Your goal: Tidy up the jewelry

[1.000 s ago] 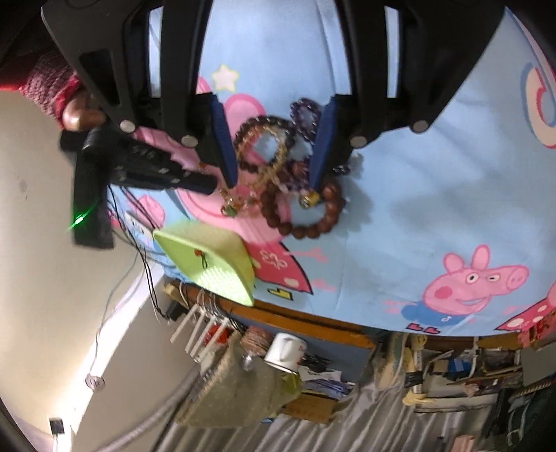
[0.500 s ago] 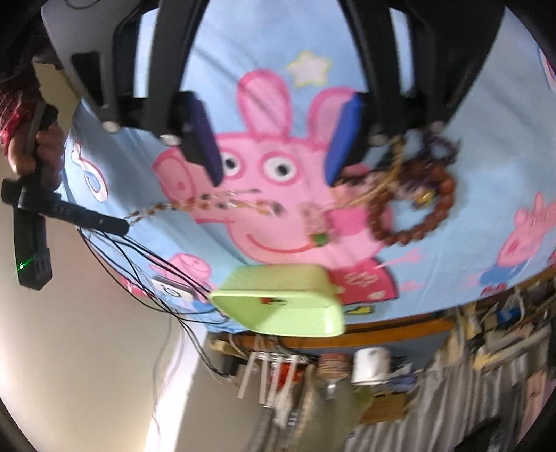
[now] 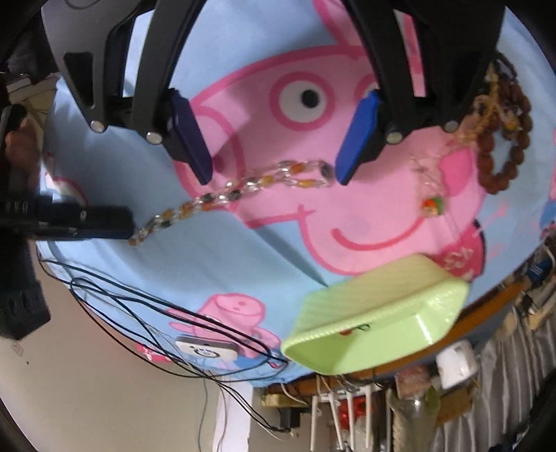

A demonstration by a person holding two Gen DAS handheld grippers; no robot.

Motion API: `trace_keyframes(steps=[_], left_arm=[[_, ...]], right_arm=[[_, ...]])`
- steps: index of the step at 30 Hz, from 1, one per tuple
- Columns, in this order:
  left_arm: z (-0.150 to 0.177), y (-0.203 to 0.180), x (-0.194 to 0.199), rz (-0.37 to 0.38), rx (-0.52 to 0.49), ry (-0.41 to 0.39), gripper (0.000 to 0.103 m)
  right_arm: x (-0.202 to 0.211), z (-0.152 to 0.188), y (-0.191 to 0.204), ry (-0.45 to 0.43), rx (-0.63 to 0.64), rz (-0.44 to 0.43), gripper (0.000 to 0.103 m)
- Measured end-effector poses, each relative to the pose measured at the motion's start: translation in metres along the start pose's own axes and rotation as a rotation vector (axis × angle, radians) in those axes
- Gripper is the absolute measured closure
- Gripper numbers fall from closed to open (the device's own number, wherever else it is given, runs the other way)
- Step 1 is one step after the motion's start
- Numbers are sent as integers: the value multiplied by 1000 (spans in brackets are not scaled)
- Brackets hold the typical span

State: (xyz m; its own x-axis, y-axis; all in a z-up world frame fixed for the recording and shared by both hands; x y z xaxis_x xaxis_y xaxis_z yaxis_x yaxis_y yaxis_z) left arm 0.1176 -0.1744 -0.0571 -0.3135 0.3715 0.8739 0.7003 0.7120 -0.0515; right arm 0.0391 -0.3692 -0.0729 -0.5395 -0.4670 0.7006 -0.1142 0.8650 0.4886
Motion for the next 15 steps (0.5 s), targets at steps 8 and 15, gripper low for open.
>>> trace_keyframes(steps=[8,15], left_arm=[[0,-21,0,34,-38,-8,93],[1,-17,5,83,11,-19,95]], right_arm=[[9,12,49,-71,354,302,72],[-25,2,36,3,360,346,103]])
Point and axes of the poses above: each gripper's, at about its wrist camera, not at the fingertips, and x roughly against the way its jaws point, y to its left, z to its underside, the point moved 2 cm from there along -x, roughly the way its jaws point, and after that the axes turned 9 degrees about y, right-handed, at the moved point
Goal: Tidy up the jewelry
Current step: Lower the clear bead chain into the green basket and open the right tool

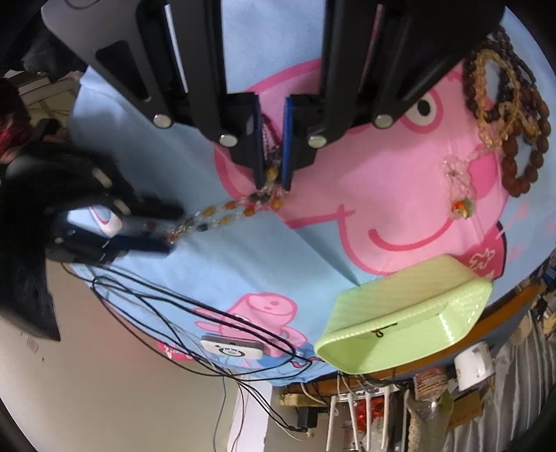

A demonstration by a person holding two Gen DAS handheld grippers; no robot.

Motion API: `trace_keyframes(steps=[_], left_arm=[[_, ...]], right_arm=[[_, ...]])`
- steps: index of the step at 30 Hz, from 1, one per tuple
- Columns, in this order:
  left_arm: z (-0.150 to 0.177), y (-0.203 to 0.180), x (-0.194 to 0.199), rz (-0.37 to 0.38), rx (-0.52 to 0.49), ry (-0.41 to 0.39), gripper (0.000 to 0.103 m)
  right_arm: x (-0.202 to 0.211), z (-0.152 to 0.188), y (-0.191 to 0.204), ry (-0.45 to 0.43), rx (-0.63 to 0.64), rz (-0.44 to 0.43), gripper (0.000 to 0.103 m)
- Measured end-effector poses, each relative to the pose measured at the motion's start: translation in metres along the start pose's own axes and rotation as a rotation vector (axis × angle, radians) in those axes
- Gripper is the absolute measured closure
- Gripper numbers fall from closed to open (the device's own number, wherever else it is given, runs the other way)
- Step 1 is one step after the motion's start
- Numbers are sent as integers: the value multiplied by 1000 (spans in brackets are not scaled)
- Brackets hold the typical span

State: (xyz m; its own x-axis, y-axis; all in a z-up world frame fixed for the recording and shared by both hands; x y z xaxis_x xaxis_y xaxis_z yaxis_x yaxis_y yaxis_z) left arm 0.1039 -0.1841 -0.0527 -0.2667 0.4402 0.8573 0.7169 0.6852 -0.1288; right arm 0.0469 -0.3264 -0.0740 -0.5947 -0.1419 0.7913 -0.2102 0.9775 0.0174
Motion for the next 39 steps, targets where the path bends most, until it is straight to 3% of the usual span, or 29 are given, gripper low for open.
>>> trace_keyframes(steps=[2,6,12,15,19,26,27,29,32,34,39], left_arm=[[-1,3,6,30,21,-11,95],[-11,20,35,106,82,-72,99],[-61,58,98,94,125,-212,99],[-92,76,126,77,139,-277,99],[-122,98,136,56,168,-305,99],[-144,123,81,22,226,-241,99],[-143,126,72,12,238,-233,96],[-142,133,47,-14,264,-175,64],[-135,140,24,-37,301,-116,64],[-129,139,36,-41,303,-152,64],[-101,133,105,-100,317,-329,64]], right_arm=[[-1,-8,5,7,-32,-126,103],[8,-41,11,-30,-88,-292,103],[40,-126,7,-142,-146,-429,103],[55,-169,5,-196,-136,-432,103],[51,-203,-2,-217,-143,-408,103],[-5,-214,-20,-155,-215,-354,103],[-13,-213,-20,-138,-213,-348,103],[-37,-209,-16,-57,-198,-336,101],[-45,-202,-15,-26,-210,-317,101],[-29,-201,-14,-75,-202,-315,101],[24,-190,2,-228,-163,-288,101]])
Point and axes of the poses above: each gripper's, at about its wrist camera, not at the fingertips, and x roughly against the way its jaws point, y to its left, z to its underside, the point moved 2 cm from there along -x, roughly the way its jaws point, and after that the axes turned 9 degrees about y, right-handed, at the moved point
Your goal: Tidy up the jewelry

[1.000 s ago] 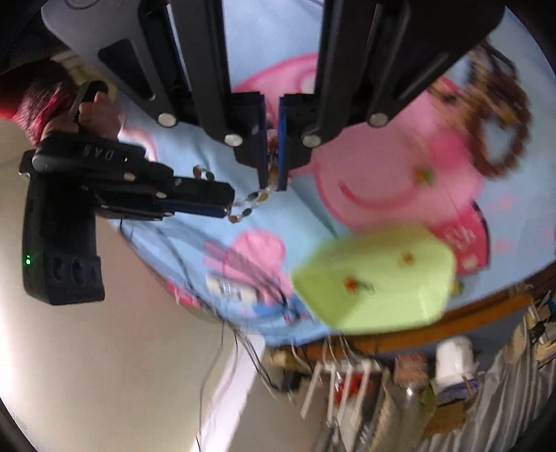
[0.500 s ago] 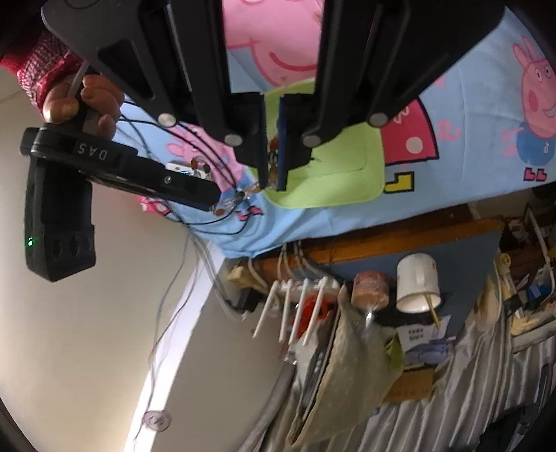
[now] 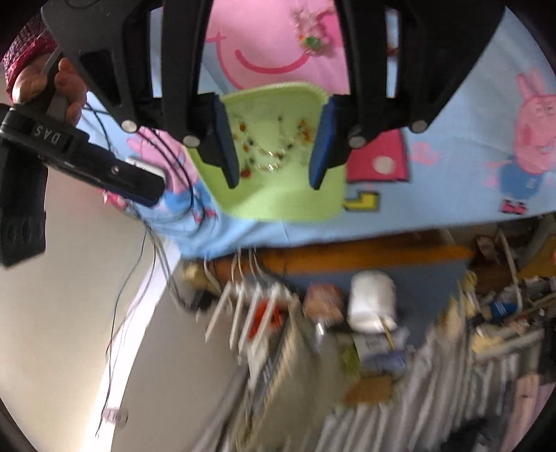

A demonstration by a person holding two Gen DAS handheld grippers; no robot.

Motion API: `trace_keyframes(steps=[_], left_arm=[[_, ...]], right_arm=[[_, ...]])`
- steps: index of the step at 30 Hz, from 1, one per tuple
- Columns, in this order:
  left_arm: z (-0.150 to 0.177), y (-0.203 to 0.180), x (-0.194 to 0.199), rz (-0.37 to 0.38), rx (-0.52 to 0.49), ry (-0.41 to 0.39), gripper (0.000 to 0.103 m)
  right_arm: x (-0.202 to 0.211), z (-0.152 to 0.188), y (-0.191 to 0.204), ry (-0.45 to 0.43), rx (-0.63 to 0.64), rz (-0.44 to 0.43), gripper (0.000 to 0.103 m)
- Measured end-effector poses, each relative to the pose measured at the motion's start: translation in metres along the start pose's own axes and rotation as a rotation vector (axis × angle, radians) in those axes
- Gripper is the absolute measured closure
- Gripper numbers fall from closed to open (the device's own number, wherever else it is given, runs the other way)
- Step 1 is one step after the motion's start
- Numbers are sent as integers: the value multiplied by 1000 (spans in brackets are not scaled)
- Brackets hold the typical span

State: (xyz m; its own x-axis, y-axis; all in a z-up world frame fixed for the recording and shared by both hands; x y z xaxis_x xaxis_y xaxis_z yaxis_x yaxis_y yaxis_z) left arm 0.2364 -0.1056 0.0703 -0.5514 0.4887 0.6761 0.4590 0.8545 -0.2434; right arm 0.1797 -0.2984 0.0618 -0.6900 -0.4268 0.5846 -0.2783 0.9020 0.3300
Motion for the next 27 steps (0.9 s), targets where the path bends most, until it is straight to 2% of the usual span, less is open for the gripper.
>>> trace_keyframes(steps=[3,5,9,14,17,20,25,27], left_arm=[[16,16,46,-21,13,-78,64],[33,28,66,-50,26,-100,64],[79,62,85,-102,86,-74,64],[126,93,80,-108,167,-5,64],[144,104,75,-99,204,19,64],[154,106,74,-85,216,34,64],[158,108,78,-101,197,21,64],[159,114,81,-102,207,17,64]], right_arm=[[13,21,22,-30,65,-6,101],[11,42,32,-16,96,-12,101],[-20,79,39,101,93,-48,101],[-75,112,53,281,94,-46,103],[-96,116,66,324,140,-16,103],[-105,109,72,306,166,35,103],[-120,93,77,310,177,32,103],[-131,92,76,349,188,31,103]])
Point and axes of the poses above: each gripper's, at about its wrist camera, not at the fingertips, and x roughly against the way its jaws point, y to its left, z to its underside, the point moved 2 cm from there along -x, roughly the way its jaws point, and after that the axes turned 9 degrees about y, right-handed, at the moved point
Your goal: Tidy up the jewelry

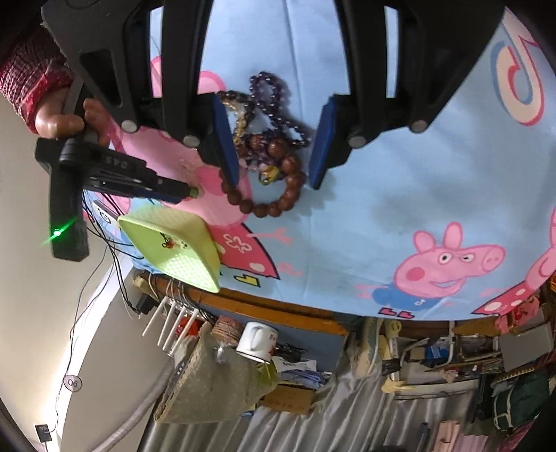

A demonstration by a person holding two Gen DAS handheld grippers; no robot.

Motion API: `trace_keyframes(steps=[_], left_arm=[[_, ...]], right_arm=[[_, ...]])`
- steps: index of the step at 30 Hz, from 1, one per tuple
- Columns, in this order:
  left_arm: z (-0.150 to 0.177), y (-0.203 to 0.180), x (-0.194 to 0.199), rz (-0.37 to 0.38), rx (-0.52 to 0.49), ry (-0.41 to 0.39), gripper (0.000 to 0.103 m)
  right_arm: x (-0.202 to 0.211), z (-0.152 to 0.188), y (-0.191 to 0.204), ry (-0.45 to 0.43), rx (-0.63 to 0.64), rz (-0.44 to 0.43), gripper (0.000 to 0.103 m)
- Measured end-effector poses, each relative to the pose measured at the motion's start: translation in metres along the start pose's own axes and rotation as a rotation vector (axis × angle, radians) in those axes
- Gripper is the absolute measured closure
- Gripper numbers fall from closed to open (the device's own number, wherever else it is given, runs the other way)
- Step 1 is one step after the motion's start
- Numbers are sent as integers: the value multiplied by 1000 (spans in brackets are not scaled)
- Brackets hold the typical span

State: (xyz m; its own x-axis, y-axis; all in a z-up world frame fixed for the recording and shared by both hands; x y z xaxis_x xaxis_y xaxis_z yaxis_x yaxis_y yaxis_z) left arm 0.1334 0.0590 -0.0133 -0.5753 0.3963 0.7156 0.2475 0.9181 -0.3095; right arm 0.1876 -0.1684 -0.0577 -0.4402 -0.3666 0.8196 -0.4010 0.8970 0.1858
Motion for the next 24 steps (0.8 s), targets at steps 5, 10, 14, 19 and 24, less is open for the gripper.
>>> trace_keyframes(steps=[5,10,14,19,24], left_arm=[[-2,14,1,21,35,10,64],[-13,-5,-13,42,-64,48,64],[-22,-28,-45,-2,-190,143,65],[-16,-23,-72,-24,-179,272,98],[-33,-16,-36,157,-76,184,99]], right_arm=[[9,9,-11,-15,-42,3,103],[25,33,-19,-39,-66,-19,103],[27,40,-24,-42,-90,-37,103],[31,46,-26,-50,-100,-52,103],[42,47,-24,-77,-101,-71,103]])
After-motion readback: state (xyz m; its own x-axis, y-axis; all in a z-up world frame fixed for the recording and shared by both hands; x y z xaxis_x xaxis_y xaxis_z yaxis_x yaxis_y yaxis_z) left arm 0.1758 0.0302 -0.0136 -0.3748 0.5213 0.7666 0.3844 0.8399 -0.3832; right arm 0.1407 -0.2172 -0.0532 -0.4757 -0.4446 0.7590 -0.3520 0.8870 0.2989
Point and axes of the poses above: each gripper's, at about its wrist camera, not at the fingertips, and x roughly against the way its jaws point, y to its left, z to its underside, the point moved 2 cm from there along -x, roughly the way its jaws point, and after that the axes turned 9 degrees about y, right-handed, at the moved point
